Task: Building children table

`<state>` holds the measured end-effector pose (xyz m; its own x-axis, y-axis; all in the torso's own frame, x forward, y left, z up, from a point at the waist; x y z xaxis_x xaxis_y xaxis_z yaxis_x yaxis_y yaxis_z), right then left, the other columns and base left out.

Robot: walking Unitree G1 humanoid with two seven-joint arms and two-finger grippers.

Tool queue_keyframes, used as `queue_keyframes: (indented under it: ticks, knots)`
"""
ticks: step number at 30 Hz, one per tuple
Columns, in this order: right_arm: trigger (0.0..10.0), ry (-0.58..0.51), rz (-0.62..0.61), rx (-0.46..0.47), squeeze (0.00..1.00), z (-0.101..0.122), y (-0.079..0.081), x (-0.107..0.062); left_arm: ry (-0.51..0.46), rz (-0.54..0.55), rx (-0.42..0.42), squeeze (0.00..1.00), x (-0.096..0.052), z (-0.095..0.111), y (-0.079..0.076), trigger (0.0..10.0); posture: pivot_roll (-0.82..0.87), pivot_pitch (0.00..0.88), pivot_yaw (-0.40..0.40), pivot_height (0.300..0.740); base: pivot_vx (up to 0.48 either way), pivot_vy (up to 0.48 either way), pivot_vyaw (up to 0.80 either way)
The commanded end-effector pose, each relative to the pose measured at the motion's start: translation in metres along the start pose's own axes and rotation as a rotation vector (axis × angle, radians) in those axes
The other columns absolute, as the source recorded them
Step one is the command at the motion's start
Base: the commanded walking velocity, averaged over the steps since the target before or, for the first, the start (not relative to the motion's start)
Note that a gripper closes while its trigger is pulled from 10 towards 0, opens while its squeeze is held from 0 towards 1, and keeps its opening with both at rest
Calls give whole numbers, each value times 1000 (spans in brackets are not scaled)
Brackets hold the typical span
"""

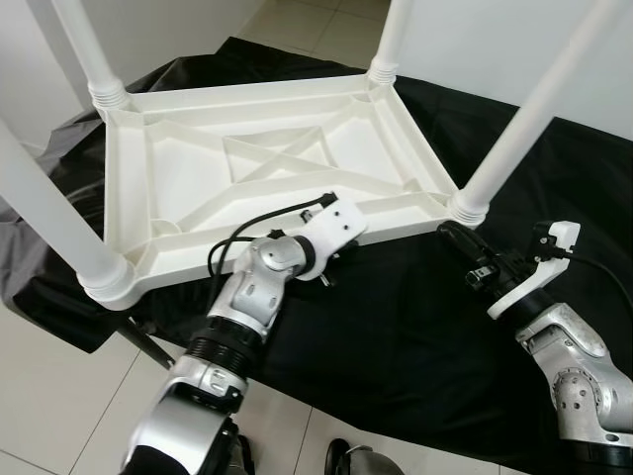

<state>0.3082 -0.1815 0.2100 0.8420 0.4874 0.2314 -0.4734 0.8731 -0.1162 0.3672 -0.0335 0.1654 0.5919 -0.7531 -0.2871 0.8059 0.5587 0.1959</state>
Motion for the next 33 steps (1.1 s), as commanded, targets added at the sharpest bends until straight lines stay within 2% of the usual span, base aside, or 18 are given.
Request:
queue_keyframes:
  ticks: [1,4,8,9,10,13,15,16,20,21,23,24,27,29,30,33]
  knots:
    - [10000,12,-7,-3,0,-4,1,-2,-170,253,15,0,7,39,6,0,32,177,-31,740,0,0,0]
    - [10000,12,-10,-2,0,-4,2,-3,-188,244,10,0,10,45,-1,0,27,179,-26,740,0,0,0]
    - [10000,12,-17,-1,0,-4,1,-3,-187,246,10,0,11,45,-2,0,25,179,-23,740,0,0,0]
    - [10000,12,-19,-3,0,-4,1,-4,-183,253,13,0,10,44,0,7451,25,179,-22,740,0,0,0]
    - [10000,12,-22,-4,0,-4,0,-4,-175,257,15,0,9,43,3,10000,30,179,-22,740,0,0,0]
    - [10000,12,-22,-4,0,-4,0,-4,-175,257,15,0,9,43,3,10000,30,179,-22,740,0,0,0]
    - [10000,11,-23,-4,0,-5,0,-4,-176,263,7,0,6,43,8,10000,33,178,-24,740,0,0,0]
    - [10000,10,-21,-3,0,-5,1,-2,-208,253,-23,1000,3,48,10,10000,39,177,-27,740,0,0,0]
    - [10000,7,-16,0,0,-5,2,-1,-255,228,-52,1000,-3,58,10,10000,42,177,-29,740,0,0,0]
    - [10000,6,-14,1,0,-6,3,0,-287,195,-72,553,-7,64,6,10000,46,177,-32,740,0,0,0]
    - [10000,6,-13,2,0,-6,3,0,-306,173,-83,553,-10,68,4,10000,48,177,-34,740,0,0,0]
    - [10000,6,-10,5,0,-6,4,1,-334,141,-89,0,-15,73,0,10000,49,178,-36,740,0,0,0]
    - [10000,6,-9,7,0,-7,4,1,-351,122,-91,0,-18,75,-2,10000,49,178,-36,740,0,0,0]
    - [10000,12,1,6,0,-9,7,2,-405,49,-109,0,-31,82,-10,10000,55,180,-42,740,0,0,0]
    - [10000,12,1,6,0,-9,7,2,-405,49,-109,0,-31,82,-10,10000,55,180,-42,740,0,0,0]
    - [10000,14,-18,7,0,-12,7,6,-446,6,-149,0,-47,79,-14,10000,65,179,-48,740,0,0,0]
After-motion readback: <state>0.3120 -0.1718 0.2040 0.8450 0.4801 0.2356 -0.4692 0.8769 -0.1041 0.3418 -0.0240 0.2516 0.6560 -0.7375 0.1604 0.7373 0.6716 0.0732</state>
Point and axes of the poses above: a point about 5 cm out from each wrist's last joint towards the gripper, its own x axis pointing out of the wrist towards the gripper, its own z axis along the axis of the wrist's last joint, y = z × x, the point moved 5 cm from there along x, pointing out of the wrist towards the gripper, and after that the axes turned 14 degrees about -x, right-handed, at the moved point
